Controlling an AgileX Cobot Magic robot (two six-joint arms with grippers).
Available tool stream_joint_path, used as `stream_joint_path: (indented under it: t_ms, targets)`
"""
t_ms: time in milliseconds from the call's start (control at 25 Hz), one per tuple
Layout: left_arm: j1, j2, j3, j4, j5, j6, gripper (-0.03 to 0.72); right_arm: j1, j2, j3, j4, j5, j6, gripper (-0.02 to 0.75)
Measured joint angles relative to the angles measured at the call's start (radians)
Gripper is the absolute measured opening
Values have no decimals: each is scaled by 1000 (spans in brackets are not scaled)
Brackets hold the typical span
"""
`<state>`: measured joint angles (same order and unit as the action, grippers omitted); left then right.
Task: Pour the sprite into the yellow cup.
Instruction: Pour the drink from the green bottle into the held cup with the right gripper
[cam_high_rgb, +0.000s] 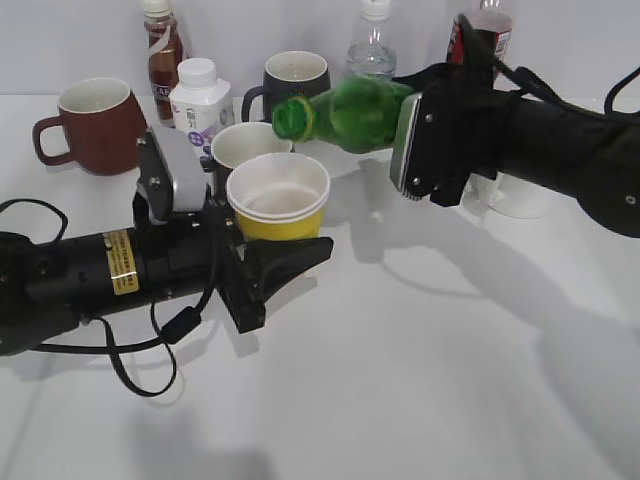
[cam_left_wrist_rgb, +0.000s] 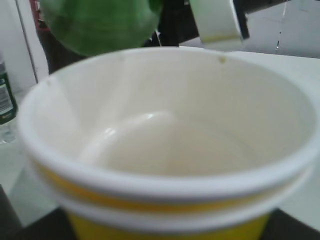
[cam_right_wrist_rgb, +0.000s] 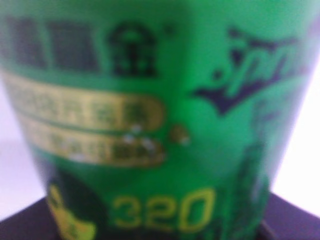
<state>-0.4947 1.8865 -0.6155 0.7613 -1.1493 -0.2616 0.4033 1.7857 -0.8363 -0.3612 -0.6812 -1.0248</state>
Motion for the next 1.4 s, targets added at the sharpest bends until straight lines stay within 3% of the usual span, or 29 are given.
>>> stream_joint_path:
  t_ms: [1400]
  targets:
    - [0, 0, 3, 44, 54, 0, 402, 0, 0, 0, 5, -30, -237, 386]
